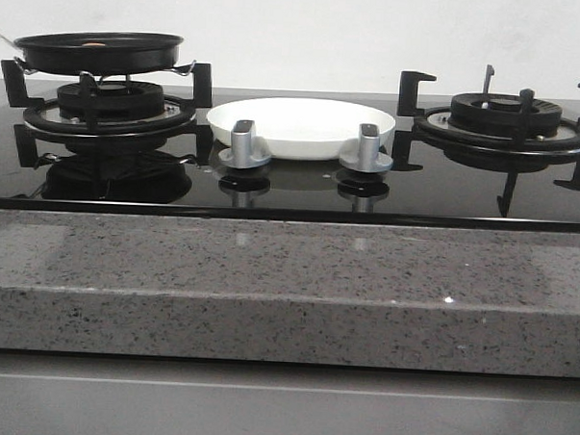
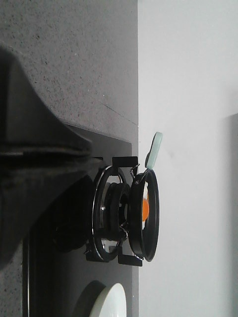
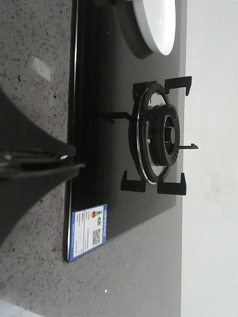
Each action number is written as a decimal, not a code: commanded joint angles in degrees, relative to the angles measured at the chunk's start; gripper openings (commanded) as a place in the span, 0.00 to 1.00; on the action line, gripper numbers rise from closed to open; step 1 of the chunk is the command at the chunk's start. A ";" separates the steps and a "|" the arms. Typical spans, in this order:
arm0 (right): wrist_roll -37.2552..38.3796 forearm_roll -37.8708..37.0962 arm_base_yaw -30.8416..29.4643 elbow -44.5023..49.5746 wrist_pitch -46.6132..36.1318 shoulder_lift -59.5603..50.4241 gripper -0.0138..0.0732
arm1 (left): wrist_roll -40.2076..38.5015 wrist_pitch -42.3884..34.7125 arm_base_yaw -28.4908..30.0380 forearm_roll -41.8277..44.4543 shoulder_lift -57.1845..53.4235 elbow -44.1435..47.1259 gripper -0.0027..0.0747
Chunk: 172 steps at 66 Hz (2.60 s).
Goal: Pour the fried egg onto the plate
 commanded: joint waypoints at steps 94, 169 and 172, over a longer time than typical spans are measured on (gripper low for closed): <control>-0.22 0.52 -0.18 -27.23 5.51 3.73 0.08 | -0.26 8.04 0.13 -6.75 5.34 -23.41 0.01; -0.22 0.64 -0.18 -41.93 21.90 34.64 0.75 | -0.26 21.13 0.13 -4.55 36.04 -36.73 0.67; -0.22 1.19 -0.18 -41.93 21.52 35.16 0.83 | -0.26 21.13 0.13 -4.32 36.04 -36.73 0.71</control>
